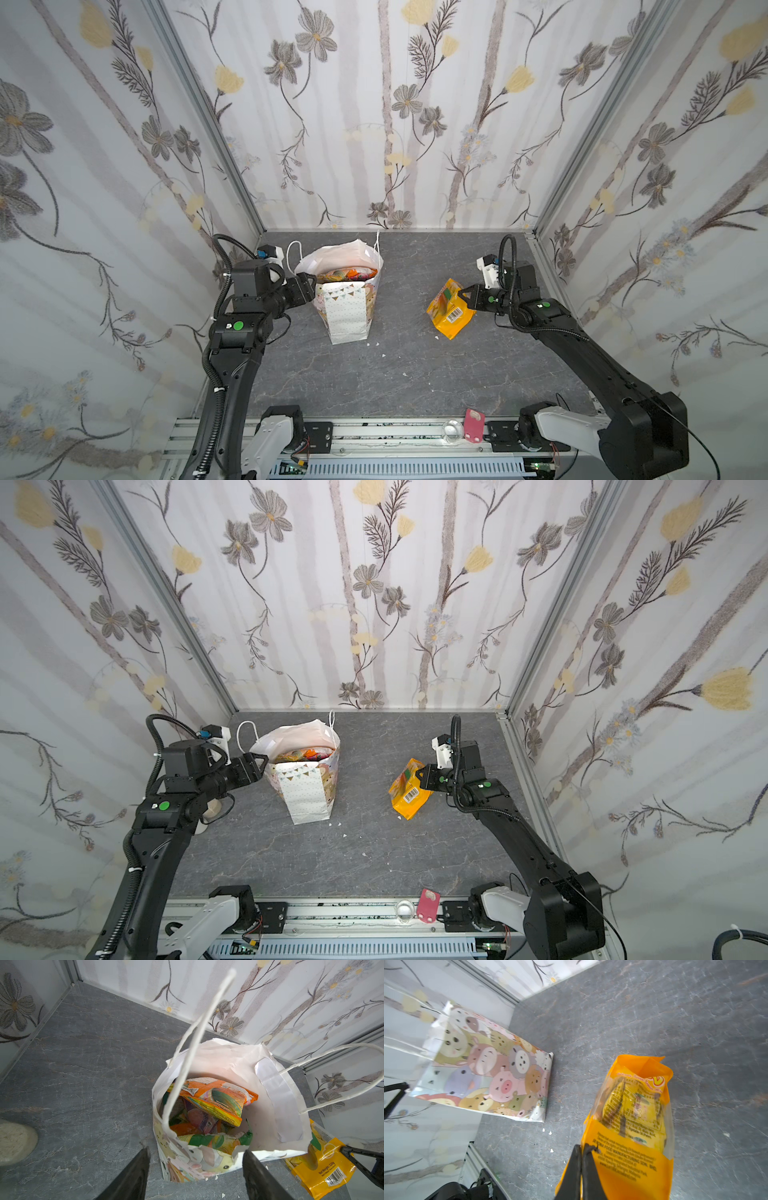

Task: Place the snacks into the paper bag
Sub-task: 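Lift the yellow mango packet with the right gripper toward the bag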

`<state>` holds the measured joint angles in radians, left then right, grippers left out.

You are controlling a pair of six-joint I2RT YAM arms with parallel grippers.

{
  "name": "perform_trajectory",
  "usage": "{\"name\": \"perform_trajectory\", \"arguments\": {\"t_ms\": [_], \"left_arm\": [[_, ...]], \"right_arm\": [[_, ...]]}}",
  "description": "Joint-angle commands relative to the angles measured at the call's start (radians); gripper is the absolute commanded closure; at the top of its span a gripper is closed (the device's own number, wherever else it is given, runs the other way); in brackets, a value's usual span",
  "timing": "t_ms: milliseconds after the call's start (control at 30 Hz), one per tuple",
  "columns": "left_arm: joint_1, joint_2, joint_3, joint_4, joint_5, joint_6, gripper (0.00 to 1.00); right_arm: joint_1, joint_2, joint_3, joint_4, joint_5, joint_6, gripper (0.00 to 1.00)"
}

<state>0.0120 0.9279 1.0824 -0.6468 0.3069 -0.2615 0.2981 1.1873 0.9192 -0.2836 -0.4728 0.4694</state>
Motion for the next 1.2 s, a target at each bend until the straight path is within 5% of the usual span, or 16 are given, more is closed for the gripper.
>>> {"name": "perform_trajectory", "arguments": {"t_ms": [0,1167], "left_arm": [[0.001,-0.003,0.003,0.014,-0.005,0.004,0.3],[0.0,-0.018,-0.016,0.022,0.039,-0.016,0.3]], "right_arm": [[0.018,0.004,0.057,0.118,-0.077,0.024,1.0],[0.175,0.28,0.791,0.094,-0.081,0.036,1.0]]}}
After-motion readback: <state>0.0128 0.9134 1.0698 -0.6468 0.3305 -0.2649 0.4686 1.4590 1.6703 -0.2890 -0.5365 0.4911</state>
